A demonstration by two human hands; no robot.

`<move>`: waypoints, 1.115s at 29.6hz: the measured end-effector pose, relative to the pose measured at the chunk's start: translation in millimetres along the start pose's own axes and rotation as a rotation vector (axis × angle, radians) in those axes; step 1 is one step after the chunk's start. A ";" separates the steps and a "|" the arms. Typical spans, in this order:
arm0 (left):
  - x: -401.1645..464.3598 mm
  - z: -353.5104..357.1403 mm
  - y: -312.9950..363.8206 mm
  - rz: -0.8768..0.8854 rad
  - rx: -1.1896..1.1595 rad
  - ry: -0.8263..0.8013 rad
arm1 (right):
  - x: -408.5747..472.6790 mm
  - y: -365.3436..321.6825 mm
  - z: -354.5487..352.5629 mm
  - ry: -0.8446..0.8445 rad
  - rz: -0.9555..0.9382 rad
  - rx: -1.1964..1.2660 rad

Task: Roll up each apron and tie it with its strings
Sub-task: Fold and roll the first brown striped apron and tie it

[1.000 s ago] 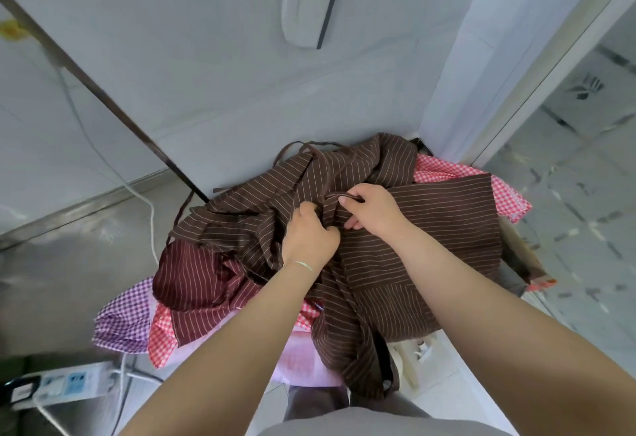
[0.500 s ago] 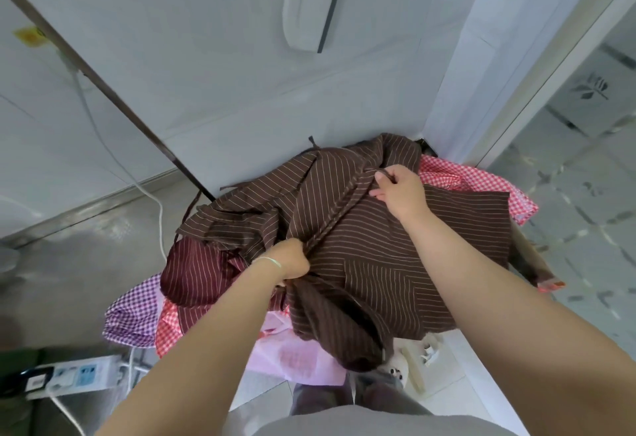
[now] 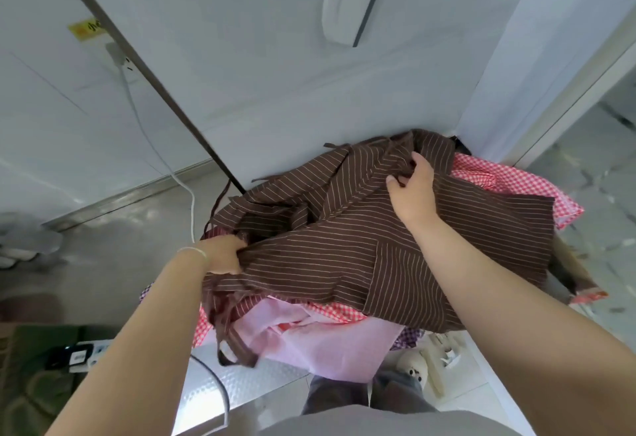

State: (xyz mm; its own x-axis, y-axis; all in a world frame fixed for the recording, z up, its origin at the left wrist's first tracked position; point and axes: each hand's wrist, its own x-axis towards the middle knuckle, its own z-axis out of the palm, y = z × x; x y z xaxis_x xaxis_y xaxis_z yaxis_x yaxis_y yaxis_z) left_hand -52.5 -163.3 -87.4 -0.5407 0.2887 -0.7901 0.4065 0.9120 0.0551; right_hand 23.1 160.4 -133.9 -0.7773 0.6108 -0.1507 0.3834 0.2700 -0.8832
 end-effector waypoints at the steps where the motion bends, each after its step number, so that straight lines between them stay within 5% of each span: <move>1: 1.2 1.6 -7.5 0.021 -0.120 0.025 | -7.6 -2.3 6.0 -0.010 -0.040 -0.080; 5: 3.3 6.8 -18.9 0.100 -0.586 0.121 | -47.8 -14.4 34.4 -0.028 -0.418 -0.451; 8: 5.5 7.1 -24.1 0.128 -0.587 0.113 | -71.8 -28.6 59.2 -0.404 -0.569 -0.543; 11: 3.5 0.9 -31.6 0.151 -0.524 -0.057 | -83.5 -39.0 79.1 -0.687 -0.499 -0.645; 16: 11.2 2.5 -68.9 0.068 -0.273 0.068 | -89.3 -44.3 90.3 -0.713 -0.408 -0.772; 21: 7.5 12.5 -95.3 0.171 -0.777 -0.064 | -93.5 -46.4 93.0 -0.754 -0.300 -0.939; 23: 6.1 15.5 -94.7 0.201 -0.829 -0.128 | -96.0 -48.8 97.1 -0.824 -0.192 -0.820; 28: 1.4 22.7 -66.5 0.190 -0.166 -0.108 | -103.5 -57.8 97.2 -0.974 -0.026 -0.457; 33: -4.8 7.0 -26.7 0.447 -0.242 -0.187 | -112.8 -69.5 87.2 -1.050 -0.020 -0.372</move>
State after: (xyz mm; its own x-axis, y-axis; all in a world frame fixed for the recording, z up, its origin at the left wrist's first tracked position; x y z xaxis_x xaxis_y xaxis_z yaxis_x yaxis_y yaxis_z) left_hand -55.6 -191.1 -89.4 -0.2049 0.6276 -0.7511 0.3736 0.7594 0.5326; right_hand 40.6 7.8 -94.2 -0.7534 -0.2818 -0.5941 0.3551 0.5861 -0.7283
